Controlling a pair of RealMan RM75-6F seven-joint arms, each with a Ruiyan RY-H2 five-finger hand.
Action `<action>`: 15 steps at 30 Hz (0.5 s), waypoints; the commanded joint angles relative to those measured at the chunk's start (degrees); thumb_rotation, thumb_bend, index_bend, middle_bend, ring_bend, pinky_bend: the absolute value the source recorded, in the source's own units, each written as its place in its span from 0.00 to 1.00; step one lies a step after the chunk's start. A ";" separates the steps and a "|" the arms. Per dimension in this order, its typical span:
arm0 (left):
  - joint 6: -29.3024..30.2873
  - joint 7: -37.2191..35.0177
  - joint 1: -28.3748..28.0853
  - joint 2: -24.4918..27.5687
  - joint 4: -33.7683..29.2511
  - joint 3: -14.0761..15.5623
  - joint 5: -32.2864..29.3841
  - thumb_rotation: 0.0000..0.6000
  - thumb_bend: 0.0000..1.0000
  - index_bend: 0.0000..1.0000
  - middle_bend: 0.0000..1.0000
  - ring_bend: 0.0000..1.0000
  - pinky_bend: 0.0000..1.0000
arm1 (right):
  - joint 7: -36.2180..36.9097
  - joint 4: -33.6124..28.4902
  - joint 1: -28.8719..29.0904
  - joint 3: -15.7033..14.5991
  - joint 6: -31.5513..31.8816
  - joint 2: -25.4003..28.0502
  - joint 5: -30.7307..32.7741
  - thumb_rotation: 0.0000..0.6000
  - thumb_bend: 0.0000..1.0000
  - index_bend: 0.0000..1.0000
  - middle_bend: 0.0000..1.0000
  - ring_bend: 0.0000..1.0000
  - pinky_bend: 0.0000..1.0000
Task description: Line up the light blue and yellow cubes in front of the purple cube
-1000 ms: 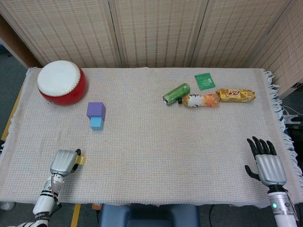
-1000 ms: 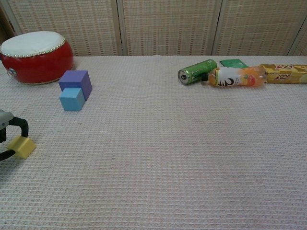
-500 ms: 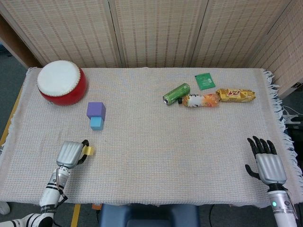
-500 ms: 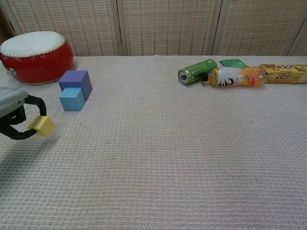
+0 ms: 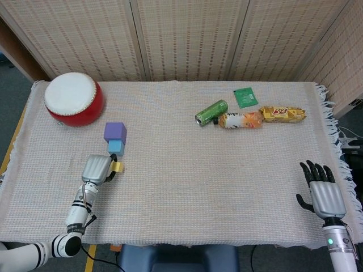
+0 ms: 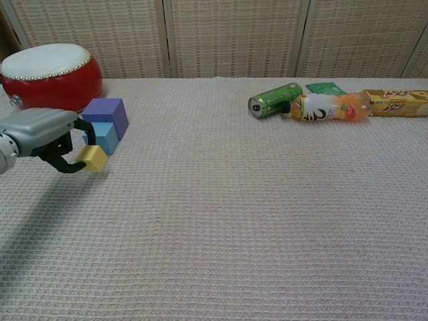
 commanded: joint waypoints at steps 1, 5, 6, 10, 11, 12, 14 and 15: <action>-1.61 2.09 -1.69 -1.63 1.89 -0.78 -2.48 1.00 0.35 0.48 1.00 1.00 1.00 | 0.41 0.01 0.12 0.36 -0.31 0.31 0.69 0.87 0.10 0.00 0.00 0.00 0.00; -1.86 3.52 -2.60 -2.99 3.30 -0.94 -4.12 1.00 0.35 0.48 1.00 1.00 1.00 | 1.11 -0.19 0.11 0.41 -0.36 0.73 0.65 0.87 0.10 0.00 0.00 0.00 0.00; -1.94 3.62 -2.75 -3.21 3.61 -0.99 -4.42 1.00 0.35 0.48 1.00 1.00 1.00 | 1.20 -0.22 0.10 0.36 -0.39 0.81 0.58 0.87 0.10 0.00 0.00 0.00 0.00; -2.23 4.09 -3.39 -4.02 5.08 -1.06 -5.30 1.00 0.35 0.47 1.00 1.00 1.00 | 1.68 -0.41 -0.01 0.26 -0.25 1.16 0.29 0.87 0.10 0.00 0.00 0.00 0.00; -2.10 4.14 -3.53 -4.26 5.44 -1.10 -5.38 1.00 0.35 0.47 1.00 1.00 1.00 | 1.81 -0.45 -0.06 0.25 -0.18 1.25 0.25 0.87 0.10 0.00 0.00 0.00 0.00; -1.97 4.18 -3.64 -4.42 5.70 -1.08 -5.32 1.00 0.35 0.47 1.00 1.00 1.00 | 1.88 -0.47 -0.08 0.25 -0.14 1.30 0.23 0.87 0.10 0.00 0.00 0.00 0.00; -1.94 4.40 -3.78 -4.57 6.00 -0.93 -5.39 1.00 0.35 0.46 1.00 1.00 1.00 | 1.94 -0.53 -0.12 0.24 -0.07 1.38 0.21 0.87 0.10 0.00 0.00 0.00 0.00; -2.02 4.58 -3.85 -4.53 5.97 -0.78 -5.48 1.00 0.35 0.44 1.00 1.00 1.00 | 1.96 -0.59 -0.13 0.21 -0.05 1.42 0.16 0.87 0.10 0.00 0.00 0.00 0.00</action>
